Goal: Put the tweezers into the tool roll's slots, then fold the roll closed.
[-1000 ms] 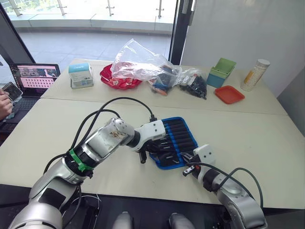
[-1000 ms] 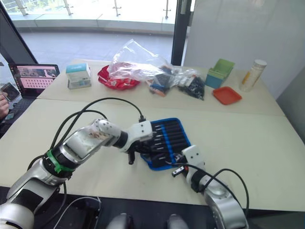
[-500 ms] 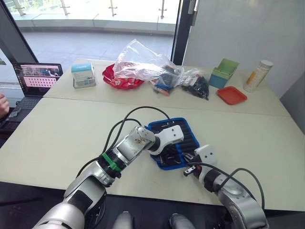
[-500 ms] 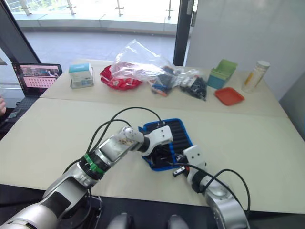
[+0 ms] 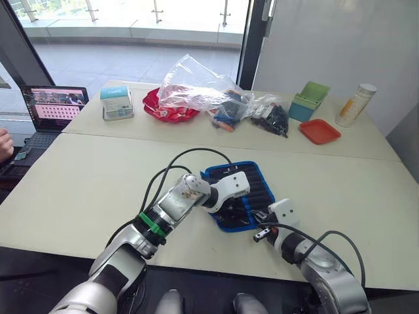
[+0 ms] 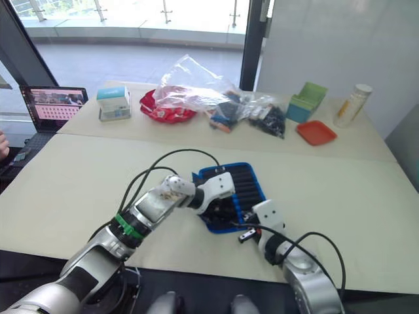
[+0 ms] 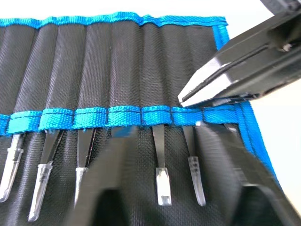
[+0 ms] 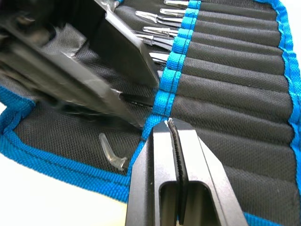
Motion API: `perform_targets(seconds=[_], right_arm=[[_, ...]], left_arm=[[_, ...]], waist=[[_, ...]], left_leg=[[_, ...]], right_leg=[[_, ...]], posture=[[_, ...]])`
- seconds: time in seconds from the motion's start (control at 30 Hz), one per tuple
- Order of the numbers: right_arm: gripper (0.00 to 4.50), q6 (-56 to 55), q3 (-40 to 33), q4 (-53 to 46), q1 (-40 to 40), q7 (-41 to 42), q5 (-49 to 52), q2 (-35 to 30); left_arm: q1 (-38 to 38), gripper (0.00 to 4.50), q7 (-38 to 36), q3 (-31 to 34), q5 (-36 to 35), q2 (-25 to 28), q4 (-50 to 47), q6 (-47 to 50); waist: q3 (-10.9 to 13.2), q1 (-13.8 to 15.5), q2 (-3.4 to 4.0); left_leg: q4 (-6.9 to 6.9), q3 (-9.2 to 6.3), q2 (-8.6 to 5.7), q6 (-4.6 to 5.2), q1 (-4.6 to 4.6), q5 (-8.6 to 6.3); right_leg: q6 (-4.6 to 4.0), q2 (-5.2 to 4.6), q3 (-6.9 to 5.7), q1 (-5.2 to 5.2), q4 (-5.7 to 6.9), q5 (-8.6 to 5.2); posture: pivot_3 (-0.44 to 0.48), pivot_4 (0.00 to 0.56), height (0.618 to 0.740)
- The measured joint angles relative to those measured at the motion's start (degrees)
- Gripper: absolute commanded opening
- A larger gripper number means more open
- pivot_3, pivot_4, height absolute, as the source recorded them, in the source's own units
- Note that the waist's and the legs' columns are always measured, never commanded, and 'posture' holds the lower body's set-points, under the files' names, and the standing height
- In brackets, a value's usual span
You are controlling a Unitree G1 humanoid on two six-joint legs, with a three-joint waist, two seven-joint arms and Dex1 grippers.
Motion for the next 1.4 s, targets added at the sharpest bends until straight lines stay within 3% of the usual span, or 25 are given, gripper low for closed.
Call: perform_targets(seconds=[0.1, 0.13, 0.27, 0.4, 0.5, 0.7, 0.93, 0.97, 1.17, 1.37, 1.4], right_arm=[[0.0, -0.03, 0.17, 0.03, -0.07, 0.09, 0.01, 0.0], [0.0, -0.03, 0.24, 0.08, -0.16, 0.14, 0.0, 0.0], [0.0, -0.09, 0.4, 0.35, -0.6, 0.36, 0.06, 0.0], [0.0, -1.07, 0.24, 0.28, -0.51, 0.6, 0.58, 0.14], [0.0, -1.63, -0.11, -0.05, 0.01, 0.95, 0.62, 0.11], [1.86, -4.98, -0.07, -4.56, 1.74, 2.92, 1.46, -0.01], [4.32, -5.89, 1.31, -11.0, -0.63, 5.71, 1.86, -3.46], [4.46, -5.86, 3.19, -11.12, -2.19, 6.07, 1.26, -3.53], [4.46, -6.73, 18.62, -6.83, -6.6, 4.45, -7.23, -0.47], [4.46, -10.96, 21.73, 0.19, -7.28, -3.68, -17.71, 3.06], [4.23, -11.63, 21.75, 0.69, -7.27, -4.57, -18.63, 3.32]], left_arm=[[0.16, 4.34, -0.79, 4.53, -1.29, 3.72, -5.04, 1.46], [0.74, 4.47, -1.32, 6.57, -2.59, 5.0, -7.1, 2.14], [6.81, 4.47, -2.4, 15.03, -7.03, 9.81, -12.91, 2.36], [20.4, 4.47, -1.5, 25.76, -10.04, 12.55, -16.37, -5.57], [28.17, 4.47, -1.03, 32.44, -13.62, 14.66, -18.99, -4.75], [43.25, 4.5, -0.35, 45.91, -23.34, 15.16, -28.09, -4.62], [51.09, 4.5, 1.31, 50.27, -25.7, 15.36, -30.75, -5.45], [51.61, 4.5, 1.58, 50.44, -25.69, 15.36, -30.75, -5.96], [53.26, 4.5, 3.2, 50.44, -25.69, 15.36, -31.27, -7.81], [54.57, 4.5, 3.59, 50.41, -25.68, 15.89, -31.46, -8.92], [54.59, 4.5, 3.61, 50.41, -25.67, 15.97, -31.47, -8.96]], waist=[[0.01, -0.3, 0.02], [0.01, -0.42, 0.02], [0.01, -1.07, 0.06], [0.02, -1.12, 0.1], [0.05, -0.95, 0.1], [0.18, -0.9, 0.24], [0.22, -1.02, 0.23], [0.22, -1.13, 0.23], [0.22, -1.06, 0.2], [0.23, -0.94, 0.18], [0.23, -0.97, 0.18]], left_leg=[[-0.07, -0.01, 0.03, 0.0, 0.03, 0.0], [-0.08, -0.01, 0.02, 0.0, 0.02, 0.0], [-0.17, -0.02, 0.06, 0.0, 0.07, 0.0], [-0.23, -0.02, 0.11, -0.01, 0.06, 0.0], [-0.21, -0.02, 0.08, -0.01, 0.03, 0.0], [-0.22, -0.01, 0.08, -0.02, -0.03, -0.01], [-0.2, 0.03, 0.11, -0.03, 0.03, 0.0], [-0.21, 0.04, 0.15, -0.03, 0.05, 0.0], [-0.24, 0.06, 0.11, -0.04, -0.04, 0.0], [-0.24, 0.09, 0.08, -0.05, -0.09, 0.01], [-0.24, 0.1, 0.08, -0.05, -0.09, 0.01]], right_leg=[[0.0, 0.02, -0.01, -0.01, 0.01, 0.0], [0.0, 0.01, -0.01, -0.01, 0.0, 0.0], [-0.01, 0.01, -0.03, -0.02, 0.01, 0.0], [-0.03, 0.0, -0.05, -0.06, 0.01, 0.02], [-0.03, -0.06, -0.06, -0.08, 0.01, 0.02], [-0.03, -0.12, -0.07, -0.17, 0.02, 0.02], [-0.04, -0.1, -0.1, -0.17, 0.01, 0.01], [-0.05, -0.08, -0.11, -0.2, 0.01, 0.02], [-0.09, -0.15, -0.14, -0.37, 0.06, 0.03], [-0.1, -0.2, -0.14, -0.52, 0.2, 0.04], [-0.11, -0.2, -0.14, -0.54, 0.24, 0.04]], posture=[[0.0, 0.15, 0.717], [0.0, 0.15, 0.717], [0.0, 0.15, 0.717], [0.0, 0.15, 0.717], [0.0, 0.15, 0.717], [0.0, 0.15, 0.717], [0.0, 0.15, 0.717], [0.0, 0.15, 0.717], [0.0, 0.15, 0.717], [0.0, 0.15, 0.717], [0.0, 0.15, 0.717]])
